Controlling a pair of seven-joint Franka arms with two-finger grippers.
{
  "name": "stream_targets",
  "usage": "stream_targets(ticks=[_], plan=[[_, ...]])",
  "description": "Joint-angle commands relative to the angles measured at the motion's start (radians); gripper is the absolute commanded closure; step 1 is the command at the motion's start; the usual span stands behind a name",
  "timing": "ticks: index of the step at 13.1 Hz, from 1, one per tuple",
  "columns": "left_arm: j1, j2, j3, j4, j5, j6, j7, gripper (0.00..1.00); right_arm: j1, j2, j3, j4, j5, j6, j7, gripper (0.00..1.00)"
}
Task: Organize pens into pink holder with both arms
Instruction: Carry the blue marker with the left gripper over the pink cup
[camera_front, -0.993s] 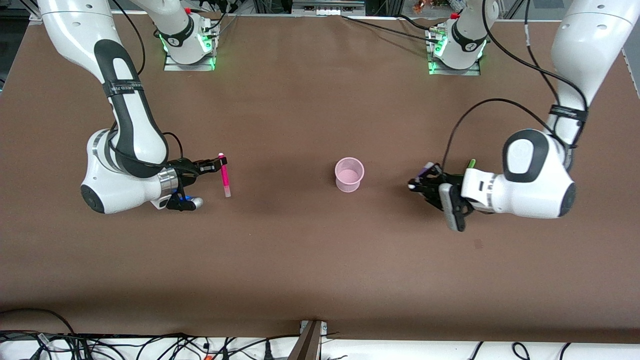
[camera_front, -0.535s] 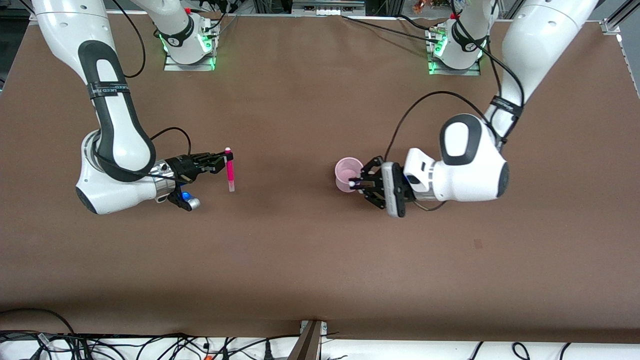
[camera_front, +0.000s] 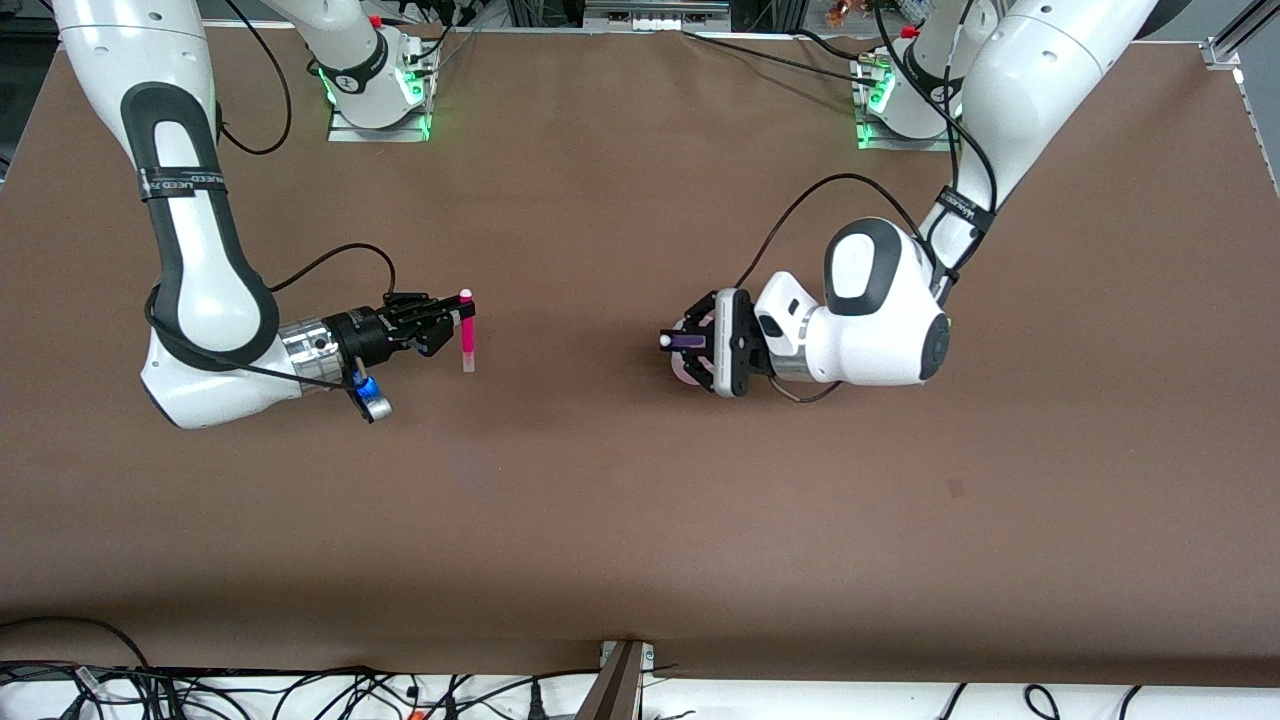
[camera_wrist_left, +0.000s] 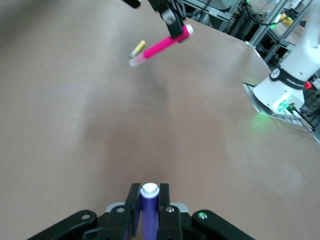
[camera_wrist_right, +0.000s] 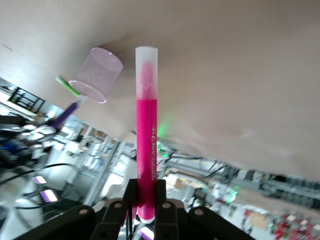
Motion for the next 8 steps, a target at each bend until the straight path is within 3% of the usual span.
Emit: stream_targets(ticks=[1, 2, 3, 8], plan=[[-0.027, -0.006, 0.007, -0.011, 0.037, 0.041, 0.035, 1.00, -0.013, 0.007, 0.008, 0.018, 0.062, -0.036, 0.093, 1.00], [-0.023, -0.006, 0.007, -0.011, 0.083, 0.043, 0.037, 0.99, -0.013, 0.007, 0.008, 0.018, 0.075, -0.037, 0.118, 1.00], [-0.021, -0.009, 0.007, -0.011, 0.105, 0.038, 0.035, 0.01, -0.013, 0.007, 0.008, 0.018, 0.097, -0.036, 0.154, 1.00], [-0.007, -0.025, 0.006, -0.006, 0.105, 0.011, 0.018, 0.00, -0.002, 0.007, 0.013, 0.018, 0.182, -0.023, 0.326, 1.00]])
